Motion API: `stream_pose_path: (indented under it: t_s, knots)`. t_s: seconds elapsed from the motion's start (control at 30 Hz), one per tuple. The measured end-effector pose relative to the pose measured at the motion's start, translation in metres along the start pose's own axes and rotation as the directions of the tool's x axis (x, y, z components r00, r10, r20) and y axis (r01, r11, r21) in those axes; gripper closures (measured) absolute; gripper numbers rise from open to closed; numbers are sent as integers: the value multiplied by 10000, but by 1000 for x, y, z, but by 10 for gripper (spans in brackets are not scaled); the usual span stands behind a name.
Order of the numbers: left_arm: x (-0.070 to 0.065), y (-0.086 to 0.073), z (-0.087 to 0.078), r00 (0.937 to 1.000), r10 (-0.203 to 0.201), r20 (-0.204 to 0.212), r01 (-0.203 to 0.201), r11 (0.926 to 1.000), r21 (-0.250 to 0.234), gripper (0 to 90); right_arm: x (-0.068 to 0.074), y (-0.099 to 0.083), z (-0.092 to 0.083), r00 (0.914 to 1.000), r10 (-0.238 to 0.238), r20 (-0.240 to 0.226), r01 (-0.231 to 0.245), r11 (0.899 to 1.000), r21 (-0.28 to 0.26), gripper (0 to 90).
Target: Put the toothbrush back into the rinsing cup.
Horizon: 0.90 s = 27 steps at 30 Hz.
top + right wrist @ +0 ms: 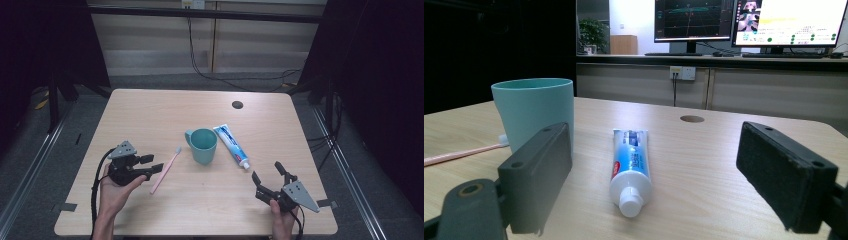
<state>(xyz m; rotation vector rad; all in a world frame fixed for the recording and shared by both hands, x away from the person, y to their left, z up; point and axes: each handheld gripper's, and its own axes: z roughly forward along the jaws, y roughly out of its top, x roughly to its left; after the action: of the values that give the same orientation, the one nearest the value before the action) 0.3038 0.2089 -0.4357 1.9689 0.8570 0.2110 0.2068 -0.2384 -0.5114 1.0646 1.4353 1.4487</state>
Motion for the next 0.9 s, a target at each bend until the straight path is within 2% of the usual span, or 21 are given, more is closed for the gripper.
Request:
stream_pose_path:
  t_s: [0.03, 0.13, 0.27, 0.33, 0.4, 0.5, 0.57, 0.67, 0.83, 0.9]
  knots:
    - [1, 2, 1, 10000, -20, -6, 20, 9999, 139, 456, 0, 0, 0, 10000, 1, -1, -1, 10000, 1, 138]
    - [2, 8, 5, 9997, 245, -54, -240, 9966, 793, 461, 0, 0, 0, 10000, 2, -1, -2, 10000, 1, 138]
    - [2, 9, 8, 9997, 84, -216, -63, 9956, 932, 460, 0, 0, 0, 10000, 4, -2, -4, 10000, 2, 138]
    - [3, 11, 15, 9998, -105, -166, 128, 9890, 1474, 471, 0, 0, 0, 10000, 1, -1, -1, 10000, 1, 138]
    - [2, 14, 19, 9994, -163, -314, 222, 9799, 1984, 489, 0, 0, 0, 10000, 3, -2, -3, 10000, 1, 138]
    - [2, 20, 23, 9986, -506, -157, 528, 9712, 2323, 496, 0, 0, 0, 10000, 5, -1, -5, 10000, 3, 138]
    - [1, 25, 24, 9986, -457, -273, 510, 9683, 2446, 515, 0, 0, 0, 10000, 5, -2, -5, 10000, 1, 138]
    - [1, 32, 27, 9992, -255, -306, 334, 9552, 2942, 539, 0, 0, 0, 10000, 5, -3, -5, 10000, 2, 138]
    - [4, 39, 34, 9996, -164, -221, 232, 9355, 3526, 595, 0, 0, 0, 10000, 3, -2, -3, 10000, 2, 138]
    - [6, 40, 38, 9994, -222, -279, 310, 9271, 3736, 612, 0, 0, 0, 10000, 4, -2, -4, 10000, 2, 138]
